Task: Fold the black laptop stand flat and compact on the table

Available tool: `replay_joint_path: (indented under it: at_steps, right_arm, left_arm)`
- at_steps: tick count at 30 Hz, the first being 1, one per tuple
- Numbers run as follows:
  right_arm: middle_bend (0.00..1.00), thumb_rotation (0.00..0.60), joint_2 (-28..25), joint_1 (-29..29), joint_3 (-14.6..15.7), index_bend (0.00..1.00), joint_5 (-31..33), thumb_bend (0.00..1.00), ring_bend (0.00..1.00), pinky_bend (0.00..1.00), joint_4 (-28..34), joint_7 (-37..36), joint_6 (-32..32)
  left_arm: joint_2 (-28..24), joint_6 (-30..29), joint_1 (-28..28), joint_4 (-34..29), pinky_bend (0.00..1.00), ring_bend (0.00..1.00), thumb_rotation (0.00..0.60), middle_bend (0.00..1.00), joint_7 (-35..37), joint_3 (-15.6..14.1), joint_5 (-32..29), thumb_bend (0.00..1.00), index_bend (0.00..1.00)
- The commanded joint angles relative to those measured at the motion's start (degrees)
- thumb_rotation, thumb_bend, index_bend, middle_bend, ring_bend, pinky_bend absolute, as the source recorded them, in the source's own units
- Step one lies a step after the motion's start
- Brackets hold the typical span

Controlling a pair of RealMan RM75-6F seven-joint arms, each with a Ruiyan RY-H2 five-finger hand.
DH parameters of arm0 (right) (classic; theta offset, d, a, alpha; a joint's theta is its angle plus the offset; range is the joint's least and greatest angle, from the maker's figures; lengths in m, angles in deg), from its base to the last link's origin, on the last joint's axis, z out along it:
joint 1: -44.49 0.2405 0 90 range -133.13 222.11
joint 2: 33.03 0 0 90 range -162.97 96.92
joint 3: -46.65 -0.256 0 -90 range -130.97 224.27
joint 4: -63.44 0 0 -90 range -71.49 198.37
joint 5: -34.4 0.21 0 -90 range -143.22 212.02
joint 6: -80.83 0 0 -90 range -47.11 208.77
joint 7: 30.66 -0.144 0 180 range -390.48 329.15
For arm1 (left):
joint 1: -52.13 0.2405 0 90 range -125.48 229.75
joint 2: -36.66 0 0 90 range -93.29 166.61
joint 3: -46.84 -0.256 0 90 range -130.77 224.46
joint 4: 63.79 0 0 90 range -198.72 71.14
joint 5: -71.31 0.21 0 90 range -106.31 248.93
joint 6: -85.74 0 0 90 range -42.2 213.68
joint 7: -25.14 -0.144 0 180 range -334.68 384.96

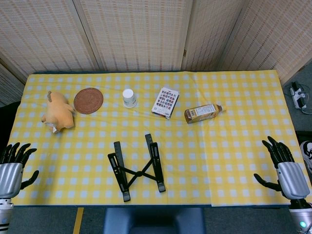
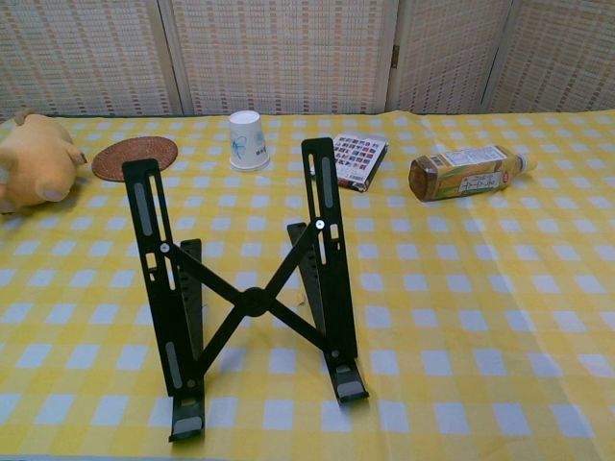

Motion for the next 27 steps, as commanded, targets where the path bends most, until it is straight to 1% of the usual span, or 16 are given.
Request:
replay_joint_path:
  at_steps: [1, 7, 12, 17, 22, 26, 27]
  right_arm:
    - [0.00, 0.600, 0.05, -0.01, 0.04, 0.00, -0.07, 0.25, 0.00, 0.00, 0.00, -0.02, 0.04]
    - [0.00, 0.600, -0.07, 0.03, 0.54, 0.00, -0.88, 0.25, 0.00, 0.00, -0.23, -0.70, -0.02]
    - [0.00, 0.600, -0.72, 0.42, 1.31, 0.00, -2.21, 0.25, 0.00, 0.00, -0.65, -2.27, -0.64]
    - [0.00, 0.600, -0.57, 1.48, 1.82, 0.00, -3.86, 0.25, 0.00, 0.00, -1.48, -4.41, -1.66]
    - [0.00, 0.600, -0.02, 4.83, 3.02, 0.00, -6.80, 0.25, 0.00, 0.00, -2.01, -9.87, -5.95]
    - [0.00, 0.600, 0.49, 7.99, 3.94, 0.00, -9.66, 0.25, 0.00, 0.00, -2.28, -15.71, -8.96]
    - [0.00, 0.600, 0.44, 9.78, 4.61, 0.00, -11.08, 0.25, 0.00, 0.00, -1.95, -19.23, -10.82]
  left_arm:
    - [0.10, 0.15, -0.09, 0.14, 0.00, 0.07, 0.600, 0.17, 0.01, 0.00, -0.05, 0.32, 0.26]
    - [0.31, -0.39, -0.31, 0.91, 0.00, 0.08, 0.600, 0.17, 1.02, 0.01, 1.11, 0.32, 0.26]
    - [0.00, 0.61, -1.50, 1.80, 0.00, 0.11, 0.600, 0.17, 5.43, 0.10, 2.54, 0.33, 0.26]
    - [-0.82, 2.27, -3.05, 1.59, 0.00, 0.11, 0.600, 0.17, 8.10, 0.24, 3.53, 0.33, 0.26]
    - [-1.01, 4.34, -4.78, 1.21, 0.01, 0.12, 0.600, 0.18, 12.21, 0.45, 4.01, 0.33, 0.26]
    - [-1.05, 5.21, -5.59, 1.00, 0.01, 0.12, 0.600, 0.18, 11.60, 0.09, 4.78, 0.33, 0.26]
    - [-0.89, 5.24, -5.80, 0.83, 0.01, 0.12, 0.600, 0.18, 11.41, -0.01, 5.14, 0.33, 0.26]
